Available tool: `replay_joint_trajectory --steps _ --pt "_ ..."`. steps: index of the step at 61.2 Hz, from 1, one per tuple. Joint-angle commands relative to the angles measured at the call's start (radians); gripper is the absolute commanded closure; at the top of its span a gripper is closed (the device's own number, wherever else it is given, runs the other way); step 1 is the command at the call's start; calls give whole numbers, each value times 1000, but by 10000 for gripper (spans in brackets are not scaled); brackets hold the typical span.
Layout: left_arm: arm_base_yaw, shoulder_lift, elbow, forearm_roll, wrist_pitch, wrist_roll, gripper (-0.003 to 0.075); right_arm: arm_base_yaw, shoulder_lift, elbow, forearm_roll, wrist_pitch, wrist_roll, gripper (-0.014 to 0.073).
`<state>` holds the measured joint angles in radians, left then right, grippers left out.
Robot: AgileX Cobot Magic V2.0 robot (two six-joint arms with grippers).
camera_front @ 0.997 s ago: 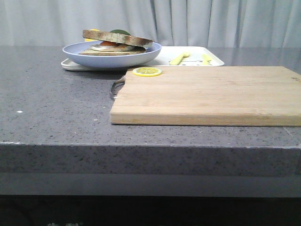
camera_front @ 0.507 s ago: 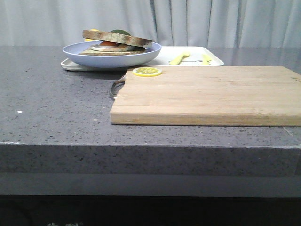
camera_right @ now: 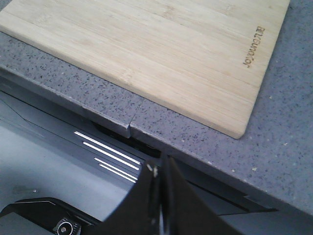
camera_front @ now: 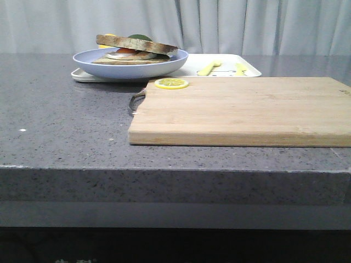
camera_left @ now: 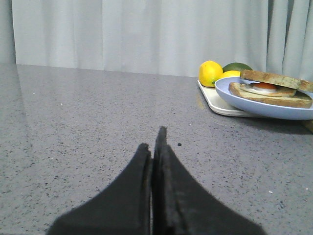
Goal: Place bread and move sandwich to tray
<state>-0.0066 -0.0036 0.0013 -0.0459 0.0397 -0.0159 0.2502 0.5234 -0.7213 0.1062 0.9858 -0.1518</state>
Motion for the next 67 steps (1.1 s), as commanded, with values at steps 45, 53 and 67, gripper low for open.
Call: replay_joint_trajectory --steps 45,53,67 --pt "2 -20 6 -1 -78 -11 738 -250 -433 570 -36 -936 1 662" --pt "2 -20 6 -1 -78 -11 738 -250 -505 693 -8 -1062 2 662" --pt "2 -20 6 -1 -78 -11 738 -250 -556 745 1 -1028 2 662"
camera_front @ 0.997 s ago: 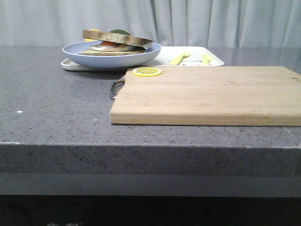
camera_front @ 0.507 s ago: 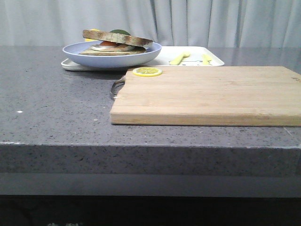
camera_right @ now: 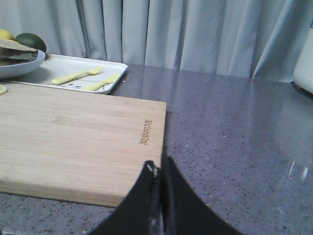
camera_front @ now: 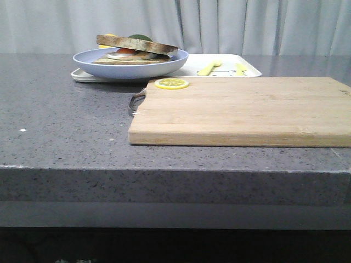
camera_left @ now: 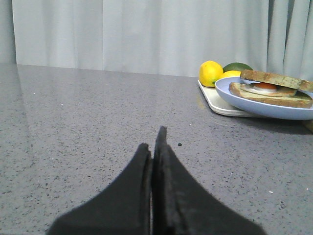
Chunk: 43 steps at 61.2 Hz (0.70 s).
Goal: Place bread and move sandwich to tray
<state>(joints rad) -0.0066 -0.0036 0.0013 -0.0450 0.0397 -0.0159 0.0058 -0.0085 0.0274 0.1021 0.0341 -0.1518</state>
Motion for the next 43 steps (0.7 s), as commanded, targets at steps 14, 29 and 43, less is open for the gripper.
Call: replay_joint_trajectory --steps 14,29,43 --pt "2 -20 6 -2 -77 -11 738 -5 -24 -4 4 -76 2 662" --pt "2 -20 6 -2 -77 -11 738 -5 -24 -4 -8 -110 54 662" --pt "2 -20 6 -2 -77 -11 738 -6 -24 -4 -79 -120 143 662"
